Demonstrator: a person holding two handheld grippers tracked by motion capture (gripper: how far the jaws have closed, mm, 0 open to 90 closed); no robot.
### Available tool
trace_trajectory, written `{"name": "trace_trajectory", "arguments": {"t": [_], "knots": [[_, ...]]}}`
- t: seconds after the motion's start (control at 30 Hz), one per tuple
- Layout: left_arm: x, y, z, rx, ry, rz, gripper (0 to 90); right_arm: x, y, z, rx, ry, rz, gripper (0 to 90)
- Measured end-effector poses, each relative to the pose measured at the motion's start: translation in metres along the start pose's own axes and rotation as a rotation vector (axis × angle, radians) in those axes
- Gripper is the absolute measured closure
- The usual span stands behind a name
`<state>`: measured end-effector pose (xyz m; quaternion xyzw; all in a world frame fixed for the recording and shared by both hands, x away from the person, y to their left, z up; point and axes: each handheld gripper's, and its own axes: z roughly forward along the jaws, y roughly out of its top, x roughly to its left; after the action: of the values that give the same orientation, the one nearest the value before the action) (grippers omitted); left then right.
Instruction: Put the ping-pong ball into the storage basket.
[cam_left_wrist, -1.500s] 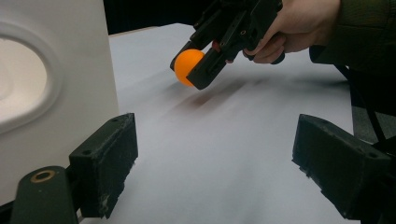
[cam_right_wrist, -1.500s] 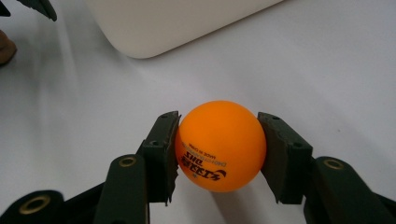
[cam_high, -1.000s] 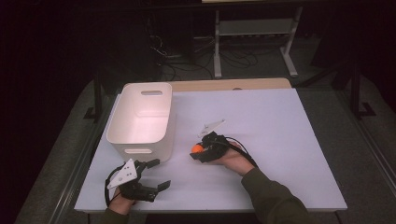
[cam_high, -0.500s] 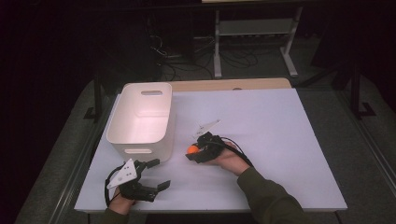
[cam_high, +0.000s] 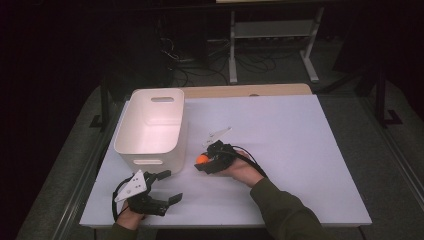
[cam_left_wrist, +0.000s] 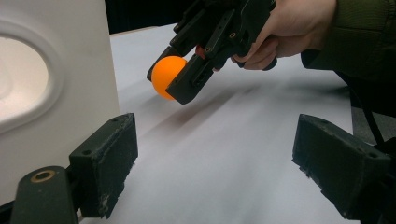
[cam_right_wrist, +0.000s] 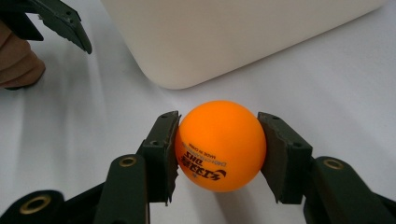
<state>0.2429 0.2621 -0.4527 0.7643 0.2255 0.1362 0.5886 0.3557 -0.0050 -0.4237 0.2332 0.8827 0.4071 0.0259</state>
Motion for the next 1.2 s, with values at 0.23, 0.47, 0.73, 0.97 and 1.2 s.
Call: {"name": "trace_trajectory", "arguments": {"t": [0.23,0.47,0.73,0.97,1.2], "knots": [[0.000,0.000,0.000,0.003,0.000,-0.001,14.0,0.001,0.003,0.000,0.003,0.003,-0.005,49.7],[0.000,0.000,0.000,0.001,0.001,0.003,14.0,0.002,0.011,-0.006,-0.002,0.006,-0.020,49.8],[0.000,0.000,0.000,-0.001,0.000,0.002,14.0,0.002,0.016,-0.012,-0.005,0.004,-0.030,49.8],[0.000,0.000,0.000,-0.001,0.001,0.000,14.0,0.002,0.023,-0.020,-0.010,0.004,-0.029,49.8],[0.000,0.000,0.000,-0.004,0.002,-0.003,14.0,0.001,0.028,-0.026,-0.020,0.001,-0.037,49.8]]}}
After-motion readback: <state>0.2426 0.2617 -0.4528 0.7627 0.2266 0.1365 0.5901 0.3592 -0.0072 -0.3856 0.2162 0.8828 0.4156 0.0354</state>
